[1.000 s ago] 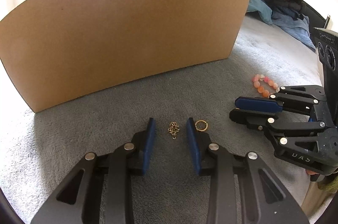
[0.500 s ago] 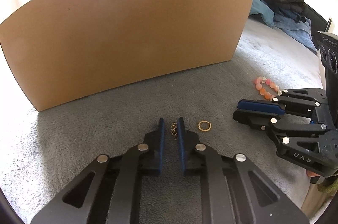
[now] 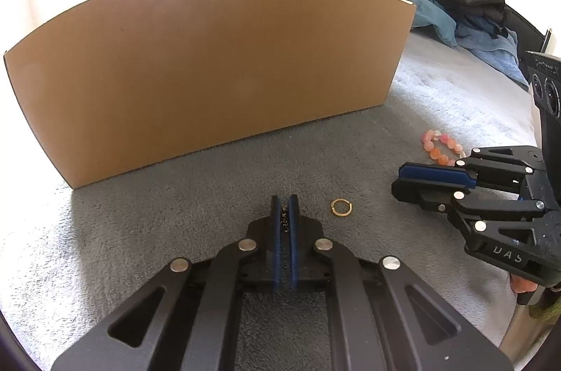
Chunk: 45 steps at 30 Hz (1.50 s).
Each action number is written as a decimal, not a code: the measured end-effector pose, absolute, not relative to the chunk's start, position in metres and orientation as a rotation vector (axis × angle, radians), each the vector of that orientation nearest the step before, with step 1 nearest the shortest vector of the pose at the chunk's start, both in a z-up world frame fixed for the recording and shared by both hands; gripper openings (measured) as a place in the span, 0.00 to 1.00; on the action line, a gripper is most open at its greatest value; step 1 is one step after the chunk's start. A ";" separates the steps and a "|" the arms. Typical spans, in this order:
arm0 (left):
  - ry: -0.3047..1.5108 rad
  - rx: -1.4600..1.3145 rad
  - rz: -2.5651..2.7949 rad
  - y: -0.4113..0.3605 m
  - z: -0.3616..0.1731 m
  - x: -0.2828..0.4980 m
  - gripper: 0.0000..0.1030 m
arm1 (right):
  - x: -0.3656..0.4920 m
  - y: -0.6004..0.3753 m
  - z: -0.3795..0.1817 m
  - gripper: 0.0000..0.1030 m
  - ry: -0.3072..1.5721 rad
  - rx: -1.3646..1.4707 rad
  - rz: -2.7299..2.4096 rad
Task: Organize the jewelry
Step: 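Lift the held hoop ring and chain charm toward the cardboard box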
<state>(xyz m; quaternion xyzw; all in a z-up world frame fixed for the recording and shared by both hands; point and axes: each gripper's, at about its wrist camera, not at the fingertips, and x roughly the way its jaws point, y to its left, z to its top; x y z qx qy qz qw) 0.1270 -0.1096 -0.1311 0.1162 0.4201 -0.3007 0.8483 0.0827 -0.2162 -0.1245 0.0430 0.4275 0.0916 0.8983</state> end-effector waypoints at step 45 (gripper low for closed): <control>0.843 0.226 -0.621 -0.101 -0.118 0.124 0.03 | 0.073 -0.248 -0.110 0.10 0.856 0.122 0.208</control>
